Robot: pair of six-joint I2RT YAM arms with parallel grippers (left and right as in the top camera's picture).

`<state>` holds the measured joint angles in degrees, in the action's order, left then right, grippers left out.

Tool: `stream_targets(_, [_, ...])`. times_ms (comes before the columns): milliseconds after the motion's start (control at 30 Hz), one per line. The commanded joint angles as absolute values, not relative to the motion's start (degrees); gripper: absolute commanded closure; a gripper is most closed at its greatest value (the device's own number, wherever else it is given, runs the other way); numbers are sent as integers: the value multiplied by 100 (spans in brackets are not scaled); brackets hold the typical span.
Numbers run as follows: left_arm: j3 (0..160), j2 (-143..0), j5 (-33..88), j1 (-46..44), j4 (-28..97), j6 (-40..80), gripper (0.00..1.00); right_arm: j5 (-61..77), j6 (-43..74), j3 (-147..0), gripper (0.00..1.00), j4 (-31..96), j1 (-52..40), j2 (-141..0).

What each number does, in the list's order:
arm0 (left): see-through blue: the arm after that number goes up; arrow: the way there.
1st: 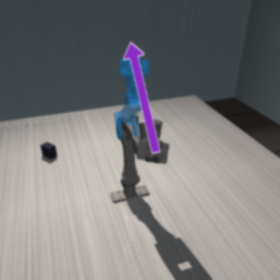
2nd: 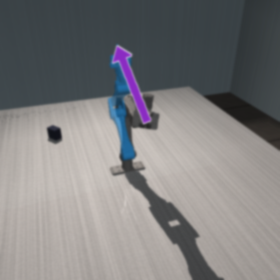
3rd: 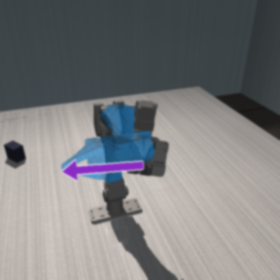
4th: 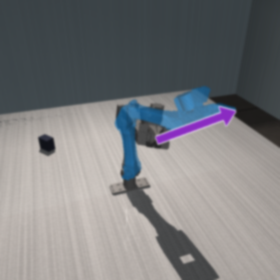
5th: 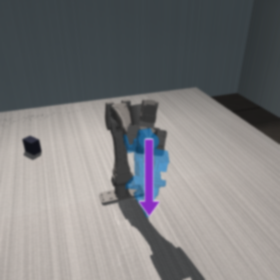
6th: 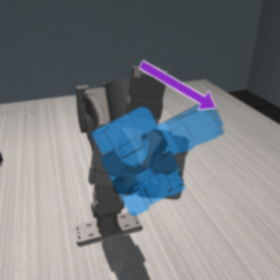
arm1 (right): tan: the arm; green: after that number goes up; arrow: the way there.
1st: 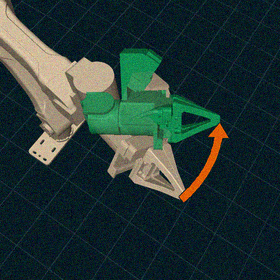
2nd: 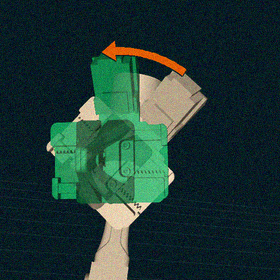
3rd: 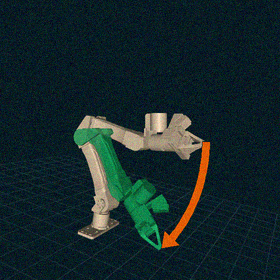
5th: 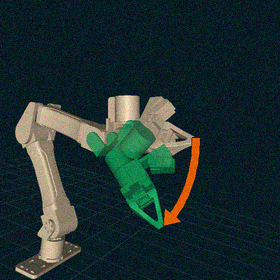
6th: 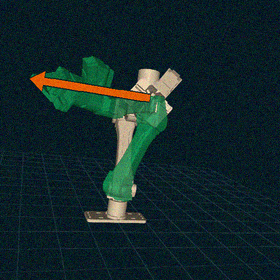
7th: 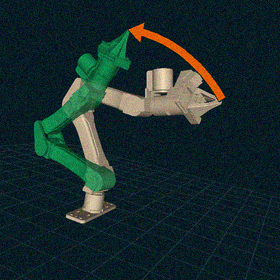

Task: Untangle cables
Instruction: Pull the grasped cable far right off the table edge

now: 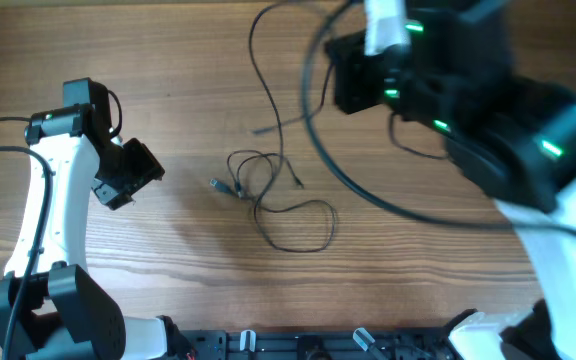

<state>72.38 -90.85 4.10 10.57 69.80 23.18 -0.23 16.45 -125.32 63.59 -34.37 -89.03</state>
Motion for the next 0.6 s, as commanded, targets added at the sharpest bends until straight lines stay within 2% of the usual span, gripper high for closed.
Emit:
stream_targets(0, [7310, -8969, 353, 1072, 7024, 2268, 39, -1621, 1485, -12643, 96, 6101, -3444, -8503])
stream_targets(233, [7308, -8969, 353, 1072, 7035, 2270, 39, -5802, 1977, -12643, 96, 5354, -3444, -7736])
stream_targets(300, [7308, -8969, 353, 1072, 7035, 2268, 39, -6425, 1946, -12643, 96, 5264, -3435, -7640])
stream_targets(433, [7308, -8969, 353, 1072, 7048, 2270, 39, -6506, 1981, -12630, 96, 5653, -2941, -7623])
stream_targets(567, [7308, -8969, 353, 1072, 7096, 2268, 39, -5909, 2141, -12626, 96, 6206, -1730, -7784])
